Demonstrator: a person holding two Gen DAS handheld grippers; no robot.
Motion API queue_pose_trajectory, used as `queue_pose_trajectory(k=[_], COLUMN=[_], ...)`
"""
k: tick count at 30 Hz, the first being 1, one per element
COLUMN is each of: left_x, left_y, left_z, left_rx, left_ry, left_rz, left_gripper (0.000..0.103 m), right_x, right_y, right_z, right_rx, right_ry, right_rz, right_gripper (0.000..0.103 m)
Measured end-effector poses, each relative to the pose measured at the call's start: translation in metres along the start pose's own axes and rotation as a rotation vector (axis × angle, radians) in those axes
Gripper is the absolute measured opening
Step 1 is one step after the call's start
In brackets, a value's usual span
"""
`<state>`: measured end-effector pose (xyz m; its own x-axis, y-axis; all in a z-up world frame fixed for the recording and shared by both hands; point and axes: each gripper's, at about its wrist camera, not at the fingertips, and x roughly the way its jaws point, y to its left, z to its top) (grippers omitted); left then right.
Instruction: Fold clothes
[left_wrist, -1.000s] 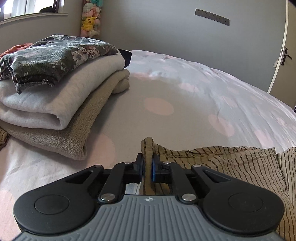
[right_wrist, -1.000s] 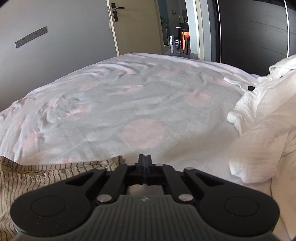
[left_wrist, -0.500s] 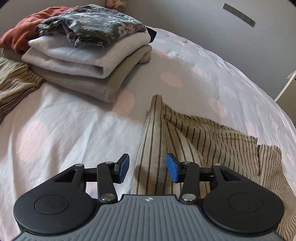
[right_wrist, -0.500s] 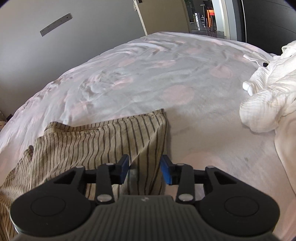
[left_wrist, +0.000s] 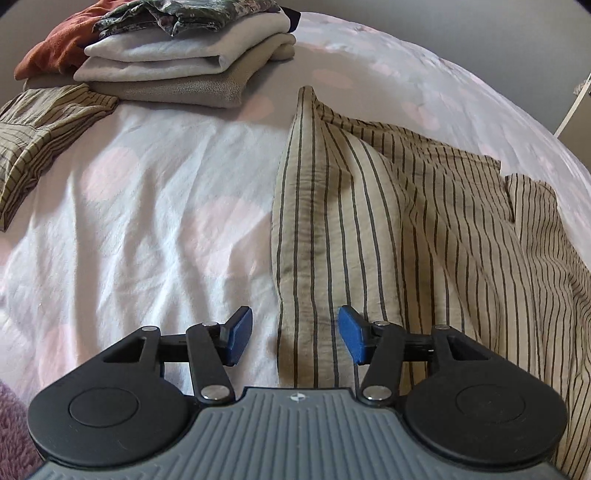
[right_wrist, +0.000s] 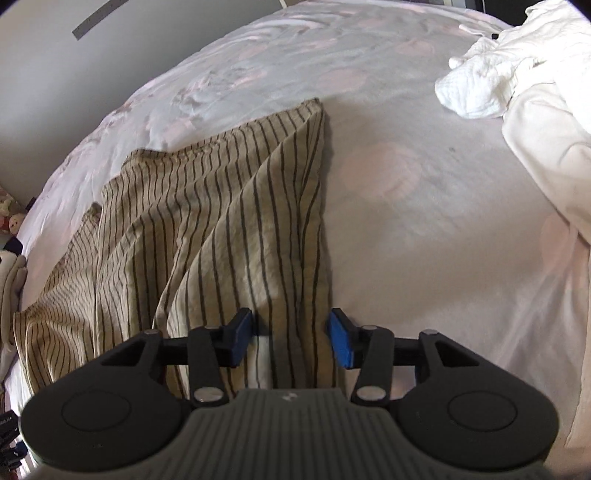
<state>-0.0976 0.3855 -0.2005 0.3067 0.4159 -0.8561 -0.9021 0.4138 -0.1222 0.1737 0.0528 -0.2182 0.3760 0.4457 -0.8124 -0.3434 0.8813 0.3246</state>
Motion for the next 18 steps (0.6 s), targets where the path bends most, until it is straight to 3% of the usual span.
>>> queue_pose_trajectory(k=[2, 3, 4, 8, 12, 14, 15, 18], left_x=[0.007, 0.008, 0.008, 0.005, -0.005, -0.014, -0.021, -0.036], left_y=[0.001, 0.001, 0.001, 0.003, 0.007, 0.008, 0.008, 0.002], left_z=[-0.001, -0.001, -0.002, -0.004, -0.004, -0.004, -0.005, -0.009], left_rx=[0.019, 0.027, 0.035, 0.058, 0.040, 0.033, 0.038, 0.076], left_ry=[0.028, 0.029, 0.028, 0.016, -0.003, -0.027, -0.052, -0.086], left_rz=[0.025, 0.032, 0.037, 0.069, 0.027, -0.017, -0.051, -0.139], left_gripper=[0.049, 0.049, 0.049, 0.047, 0.047, 0.047, 0.047, 0.053], right_x=[0.004, 0.004, 0.004, 0.001, -0.008, -0.016, -0.021, -0.034], right_y=[0.011, 0.014, 0.015, 0.009, 0.013, 0.014, 0.013, 0.014], right_z=[-0.005, -0.007, -0.008, -0.011, -0.015, -0.017, -0.020, -0.030], right_rx=[-0.069, -0.088, -0.098, -0.080, -0.093, -0.089, -0.079, -0.055], right_ry=[0.010, 0.008, 0.005, -0.001, -0.024, -0.039, -0.040, -0.040], right_rz=[-0.056, -0.080, -0.101, -0.137, -0.162, -0.144, -0.122, -0.062], right_gripper=[0.033, 0.019, 0.015, 0.013, 0.015, 0.025, 0.042, 0.045])
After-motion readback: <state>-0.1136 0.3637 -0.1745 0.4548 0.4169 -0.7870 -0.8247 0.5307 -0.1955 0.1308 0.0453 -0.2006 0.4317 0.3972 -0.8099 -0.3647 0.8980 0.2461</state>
